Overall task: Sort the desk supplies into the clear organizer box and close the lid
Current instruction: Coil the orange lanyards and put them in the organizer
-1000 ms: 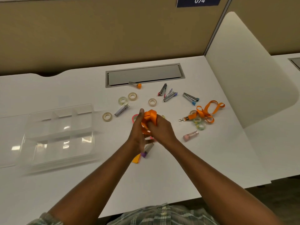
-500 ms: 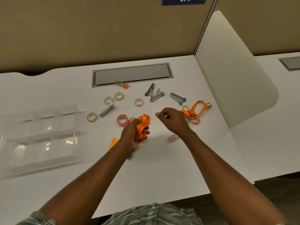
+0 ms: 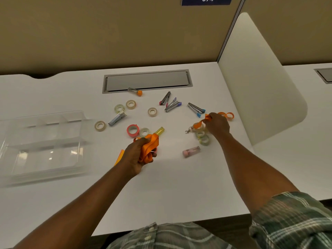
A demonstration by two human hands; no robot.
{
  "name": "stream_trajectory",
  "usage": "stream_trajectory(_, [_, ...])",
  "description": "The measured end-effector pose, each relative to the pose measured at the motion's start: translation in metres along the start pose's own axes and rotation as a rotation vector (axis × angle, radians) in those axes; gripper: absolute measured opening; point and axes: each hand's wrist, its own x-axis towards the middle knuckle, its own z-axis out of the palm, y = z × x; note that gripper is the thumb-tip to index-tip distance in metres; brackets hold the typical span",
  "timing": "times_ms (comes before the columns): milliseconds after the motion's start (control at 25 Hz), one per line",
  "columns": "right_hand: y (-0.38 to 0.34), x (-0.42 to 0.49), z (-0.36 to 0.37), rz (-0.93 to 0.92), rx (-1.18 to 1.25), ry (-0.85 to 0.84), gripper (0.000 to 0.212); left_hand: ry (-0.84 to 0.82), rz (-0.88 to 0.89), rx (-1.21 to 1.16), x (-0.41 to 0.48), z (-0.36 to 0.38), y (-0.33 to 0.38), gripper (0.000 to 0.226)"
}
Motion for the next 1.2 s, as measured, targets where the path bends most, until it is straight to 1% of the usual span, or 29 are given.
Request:
stream_trajectory(160, [-0.019, 0.000, -0.038, -0.066, 0.153, 0.031, 0.035, 0.010, 0.006, -0.032, -0.004, -0.002, 0.000, 0.025])
stream_trajectory(280, [-0.036, -0.017, -0.065, -0.129, 0.430, 0.088, 0.042, -0.011, 0.011, -0.067, -0.009, 0.001, 0.003, 0.025])
stream_trajectory(360, [-0.052, -0.031, -0.082, -0.148, 0.656, 0.074, 0.038, -0.023, 0.015, -0.090, -0.012, 0.001, 0.006, 0.028])
stream_trajectory(440, [-0.074, -0.046, -0.094, -0.140, 0.878, 0.001, 0.027, -0.031, 0.007, -0.119, -0.015, -0.003, 0.010, 0.035])
stream_trajectory(480, [-0.085, -0.054, -0.098, -0.141, 0.969, -0.044, 0.025, -0.036, 0.000, -0.134, -0.016, -0.006, 0.012, 0.039])
stream_trajectory(560, [-0.107, -0.071, -0.099, -0.146, 1.169, -0.156, 0.029, -0.042, -0.010, -0.158, -0.019, -0.014, 0.016, 0.045])
stream_trajectory(640, [-0.131, -0.088, -0.090, -0.106, 1.346, -0.262, 0.033, -0.052, -0.020, -0.179, -0.022, -0.027, 0.019, 0.050])
stream_trajectory(720, [-0.159, -0.105, -0.072, -0.014, 1.453, -0.353, 0.042, -0.071, -0.033, -0.209, -0.026, -0.045, 0.022, 0.051])
stream_trajectory(880, [-0.224, -0.142, -0.028, 0.139, 1.609, -0.562, 0.038, -0.076, -0.042, -0.280, -0.033, -0.094, 0.031, 0.050])
stream_trajectory(960, [-0.260, -0.160, -0.007, 0.188, 1.639, -0.610, 0.034, -0.055, -0.022, -0.308, -0.033, -0.123, 0.036, 0.053])
stream_trajectory(1080, [-0.316, -0.184, 0.027, 0.247, 1.673, -0.625, 0.034, 0.057, 0.028, -0.347, -0.027, -0.172, 0.045, 0.057])
stream_trajectory(1200, [-0.366, -0.203, 0.062, 0.330, 1.693, -0.588, 0.035, 0.231, 0.083, -0.346, -0.019, -0.221, 0.061, 0.046])
